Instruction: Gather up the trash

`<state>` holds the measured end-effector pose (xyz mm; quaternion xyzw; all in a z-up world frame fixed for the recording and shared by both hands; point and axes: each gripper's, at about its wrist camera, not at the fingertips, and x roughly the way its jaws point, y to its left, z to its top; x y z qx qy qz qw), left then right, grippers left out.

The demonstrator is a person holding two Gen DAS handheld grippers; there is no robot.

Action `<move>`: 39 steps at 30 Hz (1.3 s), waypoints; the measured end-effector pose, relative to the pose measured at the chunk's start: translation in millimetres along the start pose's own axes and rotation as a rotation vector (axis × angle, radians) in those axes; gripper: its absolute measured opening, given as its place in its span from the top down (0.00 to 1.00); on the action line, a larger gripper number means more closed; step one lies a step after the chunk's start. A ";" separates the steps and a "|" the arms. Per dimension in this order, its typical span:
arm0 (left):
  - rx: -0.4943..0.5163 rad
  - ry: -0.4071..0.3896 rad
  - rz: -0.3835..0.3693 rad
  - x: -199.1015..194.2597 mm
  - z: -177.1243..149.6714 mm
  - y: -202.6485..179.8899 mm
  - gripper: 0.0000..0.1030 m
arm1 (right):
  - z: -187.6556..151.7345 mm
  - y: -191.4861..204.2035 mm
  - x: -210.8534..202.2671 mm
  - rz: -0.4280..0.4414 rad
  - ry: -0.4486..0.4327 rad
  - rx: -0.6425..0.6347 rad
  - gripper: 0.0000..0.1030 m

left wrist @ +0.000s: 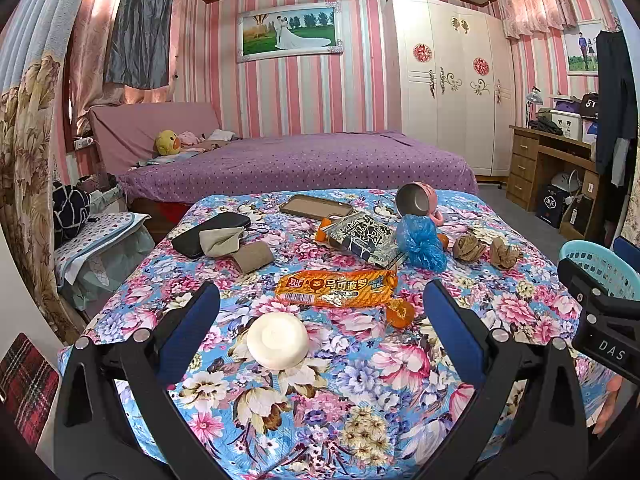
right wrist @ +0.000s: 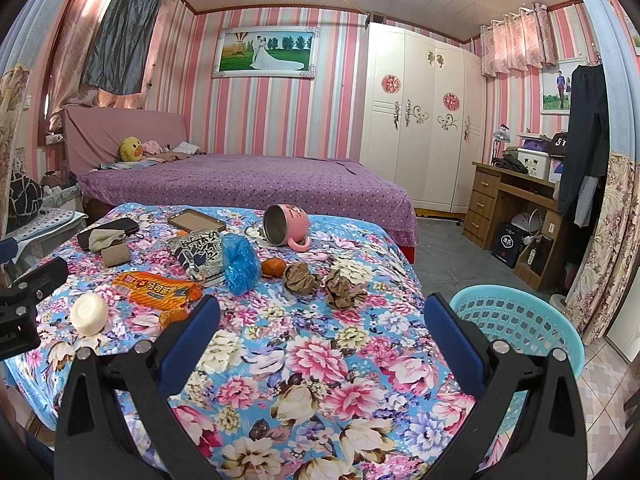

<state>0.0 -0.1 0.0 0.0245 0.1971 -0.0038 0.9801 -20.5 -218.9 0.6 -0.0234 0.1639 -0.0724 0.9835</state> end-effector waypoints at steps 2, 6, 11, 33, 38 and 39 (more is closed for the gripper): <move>0.001 0.001 0.001 0.0 0.0 0.0 0.05 | 0.3 -0.9 -1.4 0.000 0.001 0.001 0.04; 0.001 0.001 0.001 -0.1 0.1 0.1 0.05 | 0.3 -0.8 -1.2 0.000 0.001 0.000 0.04; -0.004 -0.002 0.000 -0.5 0.9 0.8 0.05 | 1.4 -3.5 -2.6 -0.005 -0.004 0.003 0.04; -0.087 0.069 -0.087 53.4 56.0 71.4 0.05 | 47.6 -51.6 53.4 -0.006 0.064 0.064 0.04; -0.119 0.124 -0.048 74.1 37.9 87.9 0.05 | 33.5 -61.0 79.0 -0.018 0.117 0.058 0.04; -0.123 0.130 -0.043 77.3 33.5 89.1 0.05 | 30.7 -62.5 81.1 -0.012 0.119 0.061 0.04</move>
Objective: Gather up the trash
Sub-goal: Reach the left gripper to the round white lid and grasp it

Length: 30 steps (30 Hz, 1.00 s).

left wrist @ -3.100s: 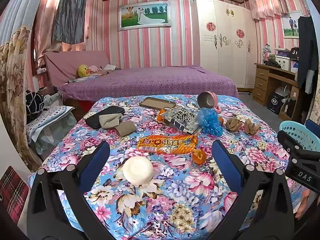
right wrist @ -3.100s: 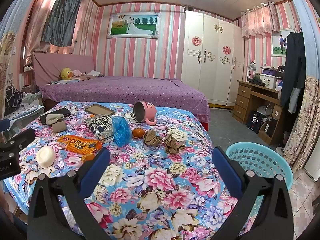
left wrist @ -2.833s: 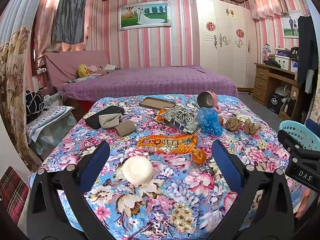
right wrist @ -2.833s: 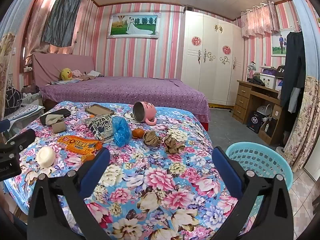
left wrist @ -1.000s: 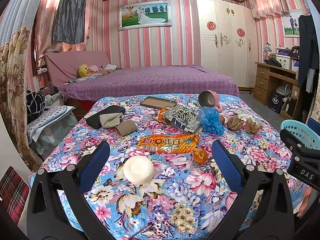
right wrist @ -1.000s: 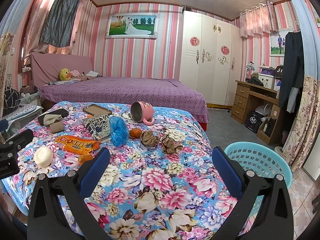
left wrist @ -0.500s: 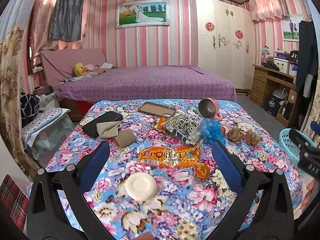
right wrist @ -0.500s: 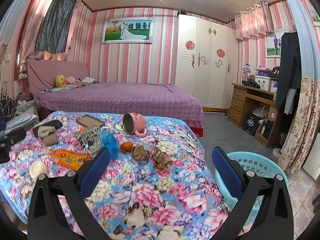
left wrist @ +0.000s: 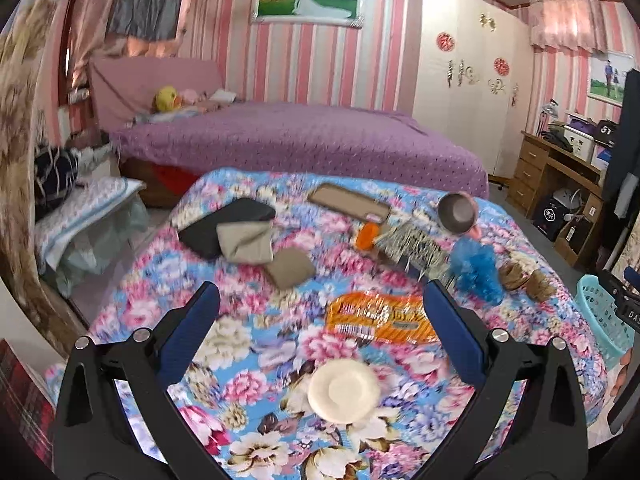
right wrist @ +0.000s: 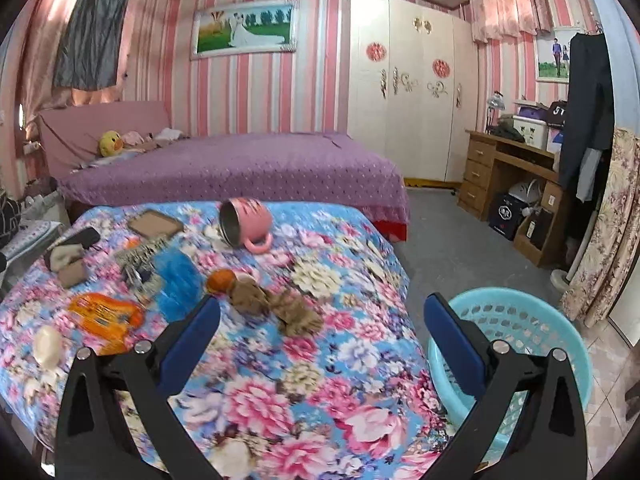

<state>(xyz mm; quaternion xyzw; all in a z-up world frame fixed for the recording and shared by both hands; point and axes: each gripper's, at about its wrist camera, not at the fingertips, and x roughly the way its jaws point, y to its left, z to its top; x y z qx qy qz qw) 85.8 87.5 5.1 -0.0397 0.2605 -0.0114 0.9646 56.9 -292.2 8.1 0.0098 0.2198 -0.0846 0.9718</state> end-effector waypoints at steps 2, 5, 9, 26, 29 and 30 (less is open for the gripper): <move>0.011 0.009 0.041 9.9 -11.7 -0.2 0.05 | -5.1 -2.3 2.4 0.011 -0.004 -0.006 0.04; 0.033 0.043 0.083 22.6 -26.3 0.9 0.05 | -10.2 -4.7 0.3 -0.015 -0.019 -0.026 0.04; 0.031 0.074 0.105 32.1 -41.3 0.6 0.05 | -13.4 -16.0 -1.1 -0.032 -0.037 0.011 0.04; 0.159 0.162 0.037 56.6 -76.4 -34.5 0.15 | -27.7 -16.2 16.4 -0.124 0.022 0.015 0.04; 0.167 0.205 0.006 60.7 -78.5 -38.4 0.36 | -31.3 -3.4 17.2 -0.117 0.037 0.000 0.04; 0.166 0.203 0.006 60.5 -78.0 -39.0 0.41 | -32.4 0.3 16.5 -0.110 0.043 0.000 0.04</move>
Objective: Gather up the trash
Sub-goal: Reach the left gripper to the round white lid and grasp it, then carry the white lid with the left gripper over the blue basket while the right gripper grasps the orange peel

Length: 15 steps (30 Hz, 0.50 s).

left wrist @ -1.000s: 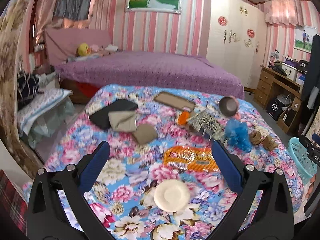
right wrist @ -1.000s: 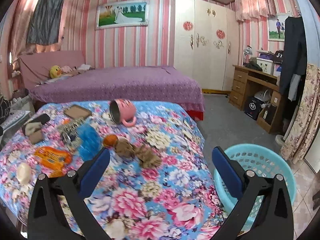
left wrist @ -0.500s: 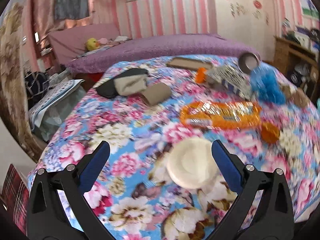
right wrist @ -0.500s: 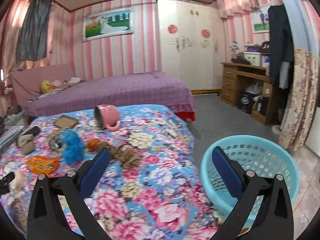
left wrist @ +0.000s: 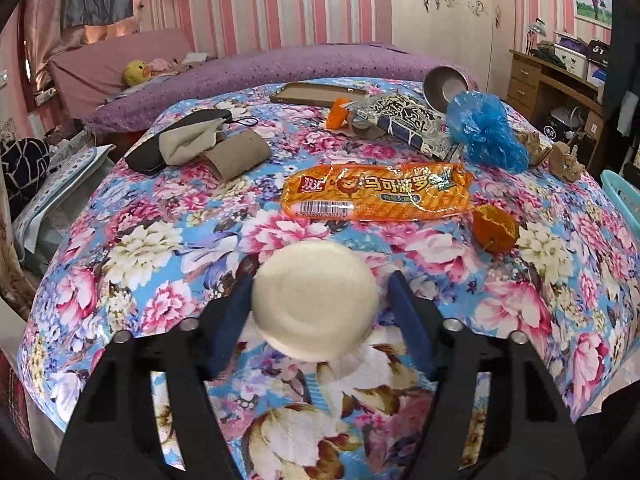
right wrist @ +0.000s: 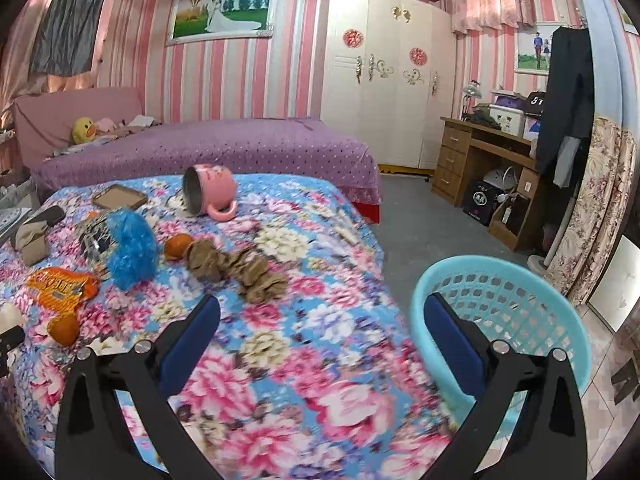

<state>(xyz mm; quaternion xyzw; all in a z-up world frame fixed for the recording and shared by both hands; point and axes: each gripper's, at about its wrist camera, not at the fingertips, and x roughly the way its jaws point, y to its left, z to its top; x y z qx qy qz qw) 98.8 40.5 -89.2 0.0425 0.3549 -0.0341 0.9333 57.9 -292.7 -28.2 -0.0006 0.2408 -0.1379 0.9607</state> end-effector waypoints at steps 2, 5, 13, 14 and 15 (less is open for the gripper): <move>0.000 -0.005 -0.018 -3.0 1.7 -0.4 0.41 | -3.1 11.5 -1.5 0.032 0.009 -0.001 0.04; 0.007 -0.024 -0.023 -9.4 4.7 -2.0 0.41 | -6.7 31.1 -4.5 0.065 0.014 -0.021 0.04; 0.053 -0.100 0.016 -24.9 21.4 1.5 0.41 | -10.0 79.6 -9.1 0.165 0.035 -0.019 0.04; 0.059 -0.105 0.019 -25.3 23.3 4.3 0.41 | -10.3 87.6 -10.5 0.176 0.035 -0.020 0.04; 0.061 -0.111 0.024 -24.8 26.0 8.9 0.41 | -10.8 95.2 -11.3 0.185 0.035 -0.022 0.04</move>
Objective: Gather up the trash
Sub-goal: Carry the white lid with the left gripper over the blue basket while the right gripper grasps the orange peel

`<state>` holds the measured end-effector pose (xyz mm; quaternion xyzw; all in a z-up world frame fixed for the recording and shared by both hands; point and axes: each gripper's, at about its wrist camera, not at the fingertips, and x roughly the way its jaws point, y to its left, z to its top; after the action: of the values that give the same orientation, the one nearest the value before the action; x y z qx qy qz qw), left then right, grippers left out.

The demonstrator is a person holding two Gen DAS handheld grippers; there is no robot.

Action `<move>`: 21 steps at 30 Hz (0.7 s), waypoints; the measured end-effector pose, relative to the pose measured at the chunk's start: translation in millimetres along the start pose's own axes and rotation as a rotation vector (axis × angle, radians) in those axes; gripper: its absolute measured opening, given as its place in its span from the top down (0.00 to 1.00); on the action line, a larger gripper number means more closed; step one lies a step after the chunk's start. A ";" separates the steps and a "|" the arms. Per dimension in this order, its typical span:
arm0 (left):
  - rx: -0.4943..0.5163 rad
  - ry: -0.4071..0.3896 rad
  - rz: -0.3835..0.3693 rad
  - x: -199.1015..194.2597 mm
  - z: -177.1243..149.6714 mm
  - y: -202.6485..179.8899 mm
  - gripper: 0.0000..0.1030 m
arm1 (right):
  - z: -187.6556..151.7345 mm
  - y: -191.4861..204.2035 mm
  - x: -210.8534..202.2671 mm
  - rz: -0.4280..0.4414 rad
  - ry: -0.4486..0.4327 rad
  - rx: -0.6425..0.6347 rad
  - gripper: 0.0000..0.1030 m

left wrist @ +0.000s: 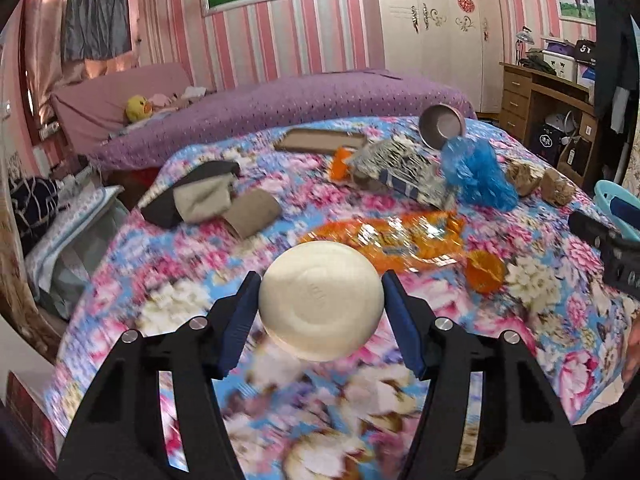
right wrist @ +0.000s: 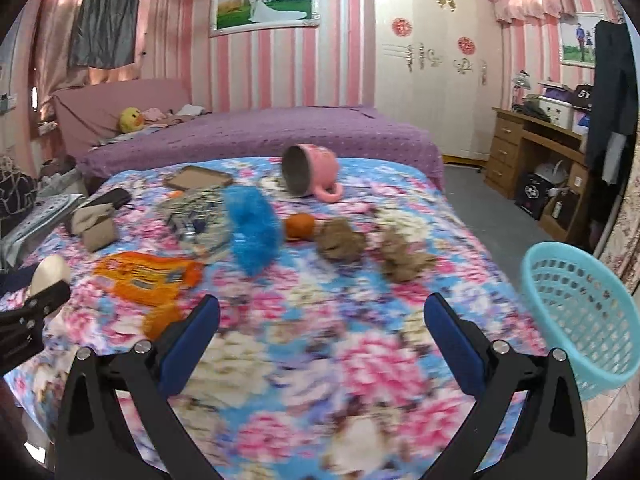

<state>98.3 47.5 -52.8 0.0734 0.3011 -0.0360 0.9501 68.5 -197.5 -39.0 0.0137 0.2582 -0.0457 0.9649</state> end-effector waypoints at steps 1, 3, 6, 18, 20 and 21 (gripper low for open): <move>-0.003 -0.003 0.006 1.3 1.9 4.6 0.41 | -0.8 9.9 1.0 0.016 0.004 -0.003 0.04; -0.023 0.001 0.013 5.7 6.2 18.1 0.41 | -1.8 23.6 3.8 0.035 0.010 -0.014 0.04; -0.067 0.014 0.018 10.4 9.2 37.7 0.41 | -3.1 46.5 8.7 0.065 0.027 -0.046 0.04; -0.143 0.032 0.039 9.6 4.0 74.5 0.41 | -13.2 88.3 40.5 0.123 0.136 -0.114 0.31; -0.143 0.034 0.038 10.0 3.6 73.3 0.41 | -14.0 88.2 44.5 0.136 0.152 -0.110 0.43; -0.141 0.036 0.037 10.3 3.1 71.9 0.41 | -14.7 88.7 45.0 0.148 0.158 -0.110 0.46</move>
<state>116.5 117.7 -47.8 0.0124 0.3184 0.0041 0.9479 108.4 -112.1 -74.0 -0.0167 0.3340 0.0411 0.9415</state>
